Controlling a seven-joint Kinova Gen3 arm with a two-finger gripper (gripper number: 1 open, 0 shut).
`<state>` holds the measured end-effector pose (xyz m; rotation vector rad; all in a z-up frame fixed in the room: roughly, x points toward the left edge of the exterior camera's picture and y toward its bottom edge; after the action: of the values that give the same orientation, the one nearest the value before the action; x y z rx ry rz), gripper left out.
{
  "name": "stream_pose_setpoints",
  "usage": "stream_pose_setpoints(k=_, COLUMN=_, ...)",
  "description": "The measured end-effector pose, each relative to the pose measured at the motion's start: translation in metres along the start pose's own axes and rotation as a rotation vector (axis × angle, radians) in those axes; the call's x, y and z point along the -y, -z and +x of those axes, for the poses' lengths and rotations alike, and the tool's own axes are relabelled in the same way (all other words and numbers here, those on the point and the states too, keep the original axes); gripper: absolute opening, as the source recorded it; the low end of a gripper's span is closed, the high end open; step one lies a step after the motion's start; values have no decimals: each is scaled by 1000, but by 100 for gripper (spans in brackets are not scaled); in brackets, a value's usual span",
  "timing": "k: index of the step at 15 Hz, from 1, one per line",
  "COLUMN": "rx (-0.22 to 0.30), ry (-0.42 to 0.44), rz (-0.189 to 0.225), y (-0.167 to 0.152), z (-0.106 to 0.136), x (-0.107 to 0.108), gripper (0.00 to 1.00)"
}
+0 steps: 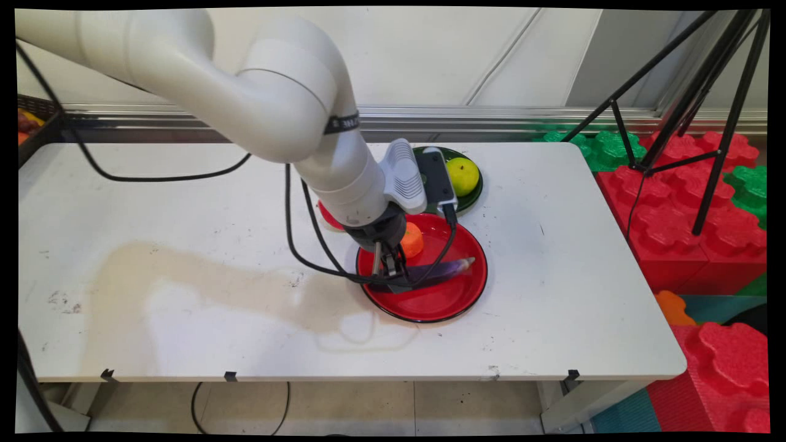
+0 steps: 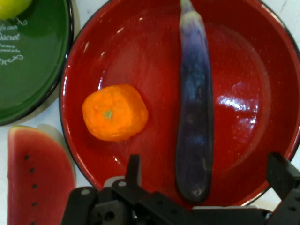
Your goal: Pick up the eggplant from the red plate, then place the picked object on the green plate
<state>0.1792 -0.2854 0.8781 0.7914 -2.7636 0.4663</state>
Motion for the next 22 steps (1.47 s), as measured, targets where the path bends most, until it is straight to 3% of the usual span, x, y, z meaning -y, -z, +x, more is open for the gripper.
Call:
stream_pose_setpoints(k=8, rx=73, ry=-19, rz=-60, y=-50, z=12, x=9, gripper=100)
stream_pose_setpoints(k=15, rx=95, ry=-10, rz=-92, y=-79, z=16, x=13, gripper=100)
stream_pose_setpoints(k=16, rx=97, ry=-9, rz=-96, y=-81, z=16, x=14, gripper=0)
stream_pose_setpoints(k=22, rx=105, ry=-2, rz=-96, y=-82, z=13, x=16, gripper=0)
